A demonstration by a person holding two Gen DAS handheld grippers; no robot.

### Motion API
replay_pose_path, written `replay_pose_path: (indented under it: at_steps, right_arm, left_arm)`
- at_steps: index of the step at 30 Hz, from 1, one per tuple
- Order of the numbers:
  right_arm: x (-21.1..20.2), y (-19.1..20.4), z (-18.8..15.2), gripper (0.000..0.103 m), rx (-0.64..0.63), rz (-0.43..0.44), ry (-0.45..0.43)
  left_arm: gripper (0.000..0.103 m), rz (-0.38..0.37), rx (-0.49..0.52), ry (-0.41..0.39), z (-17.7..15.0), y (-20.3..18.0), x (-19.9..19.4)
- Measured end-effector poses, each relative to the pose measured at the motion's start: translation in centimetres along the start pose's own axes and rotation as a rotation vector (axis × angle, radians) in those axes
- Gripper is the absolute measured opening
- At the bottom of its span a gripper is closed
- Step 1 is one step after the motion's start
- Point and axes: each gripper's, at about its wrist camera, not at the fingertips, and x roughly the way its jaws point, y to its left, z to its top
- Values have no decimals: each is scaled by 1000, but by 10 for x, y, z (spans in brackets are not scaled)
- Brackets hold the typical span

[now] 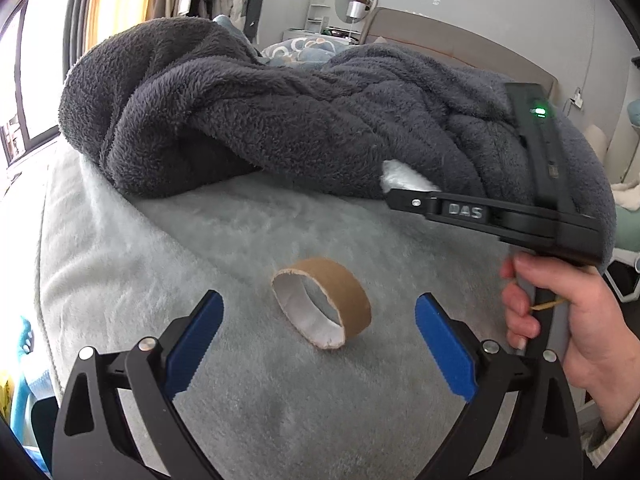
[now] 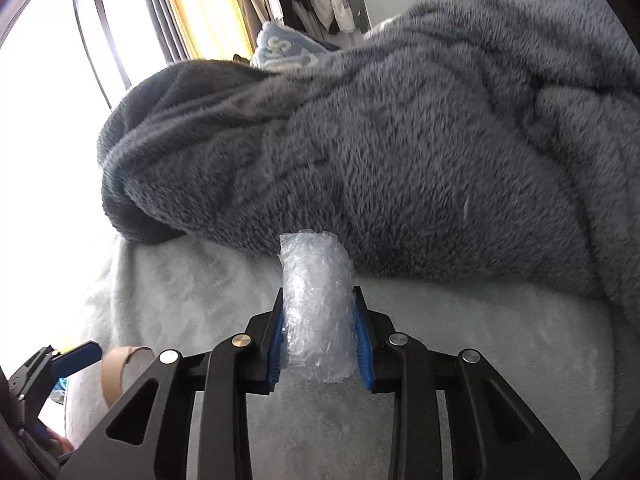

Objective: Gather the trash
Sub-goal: 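Lower the left tool onto the brown tape roll and close it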

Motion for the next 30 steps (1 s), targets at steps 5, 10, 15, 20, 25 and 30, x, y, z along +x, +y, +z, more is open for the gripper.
replay_pose_path:
  at_steps: [5, 10, 15, 20, 25, 30]
  right_arm:
    - [-9, -5, -3, 30, -6, 6, -3]
    - [-20, -10, -10, 30, -19, 19, 2]
    - [-27, -7, -17, 30, -58, 21, 6]
    - [-37, -13, -25, 30, -75, 13, 6]
    - [-48, -15, -34, 30, -90, 14, 16]
    - [-58, -12, -41, 30, -80, 21, 13]
  left_arm:
    - [80, -6, -13, 4, 3, -2, 8]
    - [71, 19, -18, 17, 5, -4, 19]
    - [70, 30, -57, 16, 8, 0, 26]
    - [68, 33, -95, 29, 6, 7, 32]
    - [52, 34, -101, 21, 5, 7, 33]
    - [50, 40, -98, -18, 2, 7, 21]
